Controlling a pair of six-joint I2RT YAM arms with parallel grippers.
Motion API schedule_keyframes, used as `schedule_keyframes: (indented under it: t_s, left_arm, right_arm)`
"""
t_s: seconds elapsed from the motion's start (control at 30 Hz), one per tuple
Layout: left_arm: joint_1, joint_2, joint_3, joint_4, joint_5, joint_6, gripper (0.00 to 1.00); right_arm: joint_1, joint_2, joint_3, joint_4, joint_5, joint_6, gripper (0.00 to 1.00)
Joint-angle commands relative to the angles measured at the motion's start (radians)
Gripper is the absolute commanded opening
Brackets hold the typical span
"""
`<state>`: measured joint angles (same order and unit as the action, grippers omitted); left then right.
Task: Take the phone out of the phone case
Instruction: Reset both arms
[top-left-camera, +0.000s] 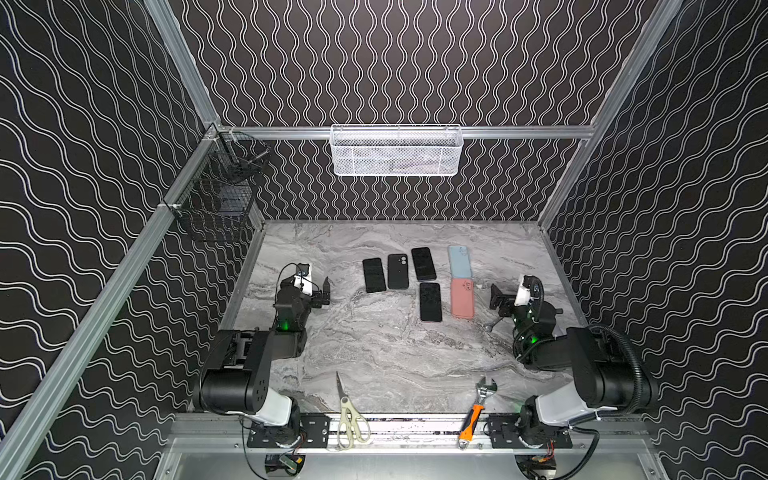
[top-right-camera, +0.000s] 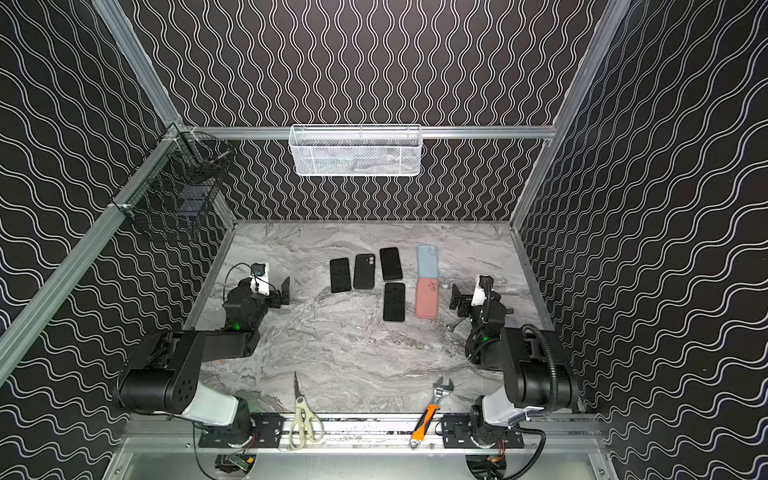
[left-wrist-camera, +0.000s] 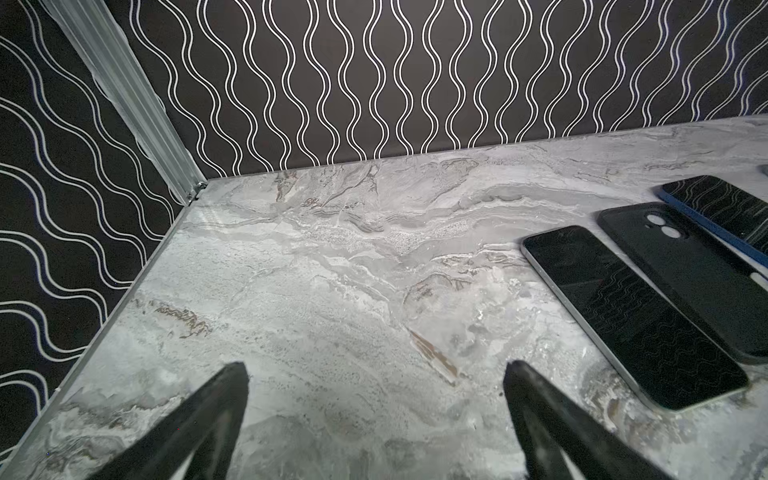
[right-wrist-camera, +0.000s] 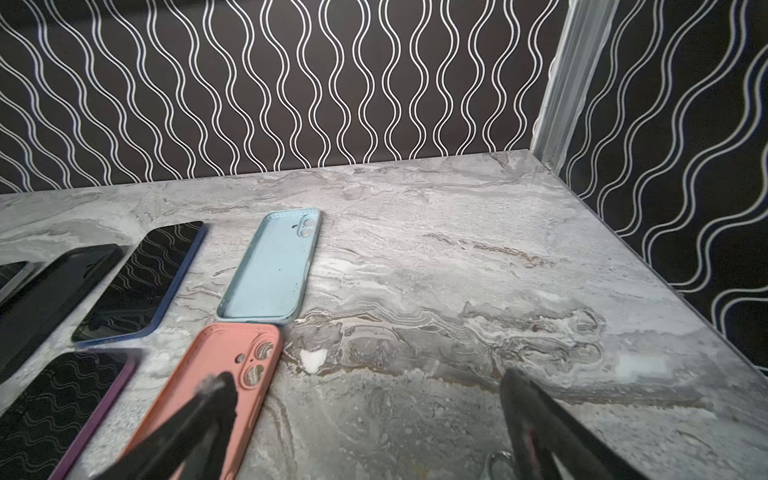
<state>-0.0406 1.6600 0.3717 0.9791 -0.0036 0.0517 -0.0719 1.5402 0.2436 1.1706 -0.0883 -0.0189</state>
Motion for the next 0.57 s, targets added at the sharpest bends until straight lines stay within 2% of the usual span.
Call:
schedule_keyframes:
  t_s: [0.0, 0.53]
  left_arm:
    - [0.001, -0.003, -0.003, 0.039, 0.022, 0.014, 0.99]
    - [-0.001, -0.003, -0.004, 0.041, 0.030, 0.016, 0.99]
  right_arm:
    - [0.001, -0.002, -0.001, 0.044, -0.028, -0.016, 1.00]
    - [-0.013, 0.001, 0.013, 0.021, -0.041, 0.003, 1.00]
